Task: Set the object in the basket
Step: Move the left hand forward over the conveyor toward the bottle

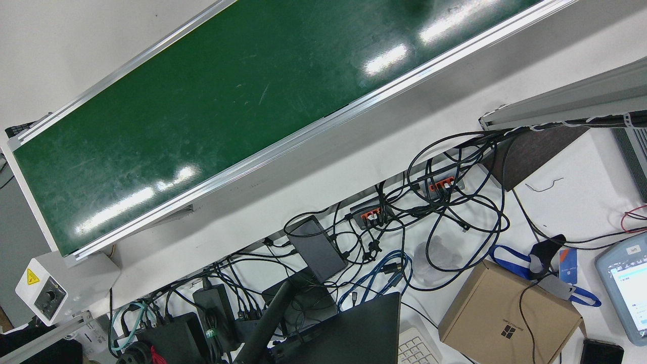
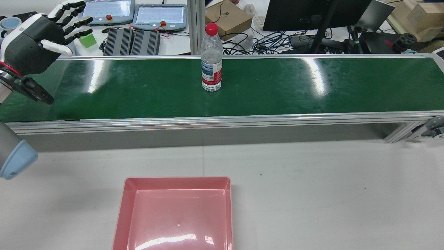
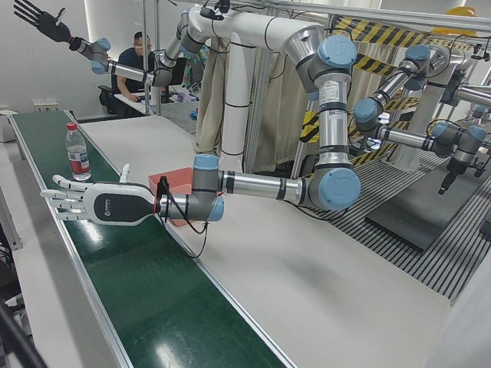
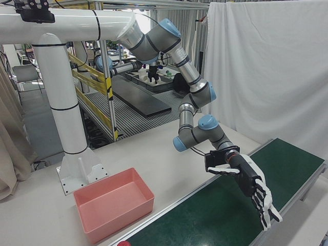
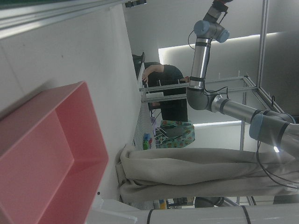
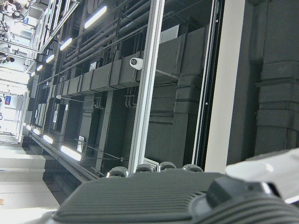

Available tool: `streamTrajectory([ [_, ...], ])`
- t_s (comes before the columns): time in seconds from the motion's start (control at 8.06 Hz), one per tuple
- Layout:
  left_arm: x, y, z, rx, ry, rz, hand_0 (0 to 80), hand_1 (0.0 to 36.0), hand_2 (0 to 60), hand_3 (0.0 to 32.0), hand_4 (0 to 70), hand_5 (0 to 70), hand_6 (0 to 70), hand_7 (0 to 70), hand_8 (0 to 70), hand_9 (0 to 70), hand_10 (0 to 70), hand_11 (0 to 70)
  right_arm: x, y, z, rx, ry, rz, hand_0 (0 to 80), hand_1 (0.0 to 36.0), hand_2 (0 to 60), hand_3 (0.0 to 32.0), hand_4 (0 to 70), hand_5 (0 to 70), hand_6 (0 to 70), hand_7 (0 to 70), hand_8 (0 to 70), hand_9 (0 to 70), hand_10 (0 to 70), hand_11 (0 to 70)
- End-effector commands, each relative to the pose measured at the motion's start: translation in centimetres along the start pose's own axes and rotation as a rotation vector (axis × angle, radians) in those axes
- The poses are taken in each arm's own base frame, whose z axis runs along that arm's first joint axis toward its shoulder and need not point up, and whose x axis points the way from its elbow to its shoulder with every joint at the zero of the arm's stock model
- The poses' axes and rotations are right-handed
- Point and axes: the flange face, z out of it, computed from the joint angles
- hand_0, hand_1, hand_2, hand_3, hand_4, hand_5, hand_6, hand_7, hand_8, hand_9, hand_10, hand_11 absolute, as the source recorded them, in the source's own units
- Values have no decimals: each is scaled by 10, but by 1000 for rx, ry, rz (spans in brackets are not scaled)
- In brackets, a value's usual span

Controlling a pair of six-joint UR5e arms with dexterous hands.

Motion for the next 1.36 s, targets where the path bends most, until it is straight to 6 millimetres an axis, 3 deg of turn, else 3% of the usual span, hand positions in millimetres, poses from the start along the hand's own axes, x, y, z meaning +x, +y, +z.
streamTrajectory([
  [0.0, -34, -10, 3, 33, -23, 47, 559, 67, 0, 98, 40, 270, 57, 38, 120, 125, 65, 108, 0, 0, 0, 0, 0, 0, 0, 0, 0, 0, 0, 0, 0, 0, 0, 0, 0, 0],
  [0.12, -35, -14, 4, 41, -29, 50, 560, 64, 0, 116, 7, 246, 40, 28, 91, 99, 45, 80, 0, 0, 0, 0, 0, 0, 0, 0, 0, 0, 0, 0, 0, 0, 0, 0, 0, 0],
  [0.5, -37, -13, 2, 49, -59, 53, 561, 62, 0, 102, 25, 246, 43, 30, 99, 109, 42, 76, 0, 0, 0, 0, 0, 0, 0, 0, 0, 0, 0, 0, 0, 0, 0, 0, 0, 0],
  [0.99, -54, 5, 14, 16, -103, 28, 569, 63, 0, 102, 15, 249, 45, 32, 100, 109, 42, 76, 0, 0, 0, 0, 0, 0, 0, 0, 0, 0, 0, 0, 0, 0, 0, 0, 0, 0],
  [1.24, -66, 21, 24, -10, -126, 16, 570, 53, 0, 86, 51, 253, 58, 40, 122, 124, 49, 84, 0, 0, 0, 0, 0, 0, 0, 0, 0, 0, 0, 0, 0, 0, 0, 0, 0, 0],
])
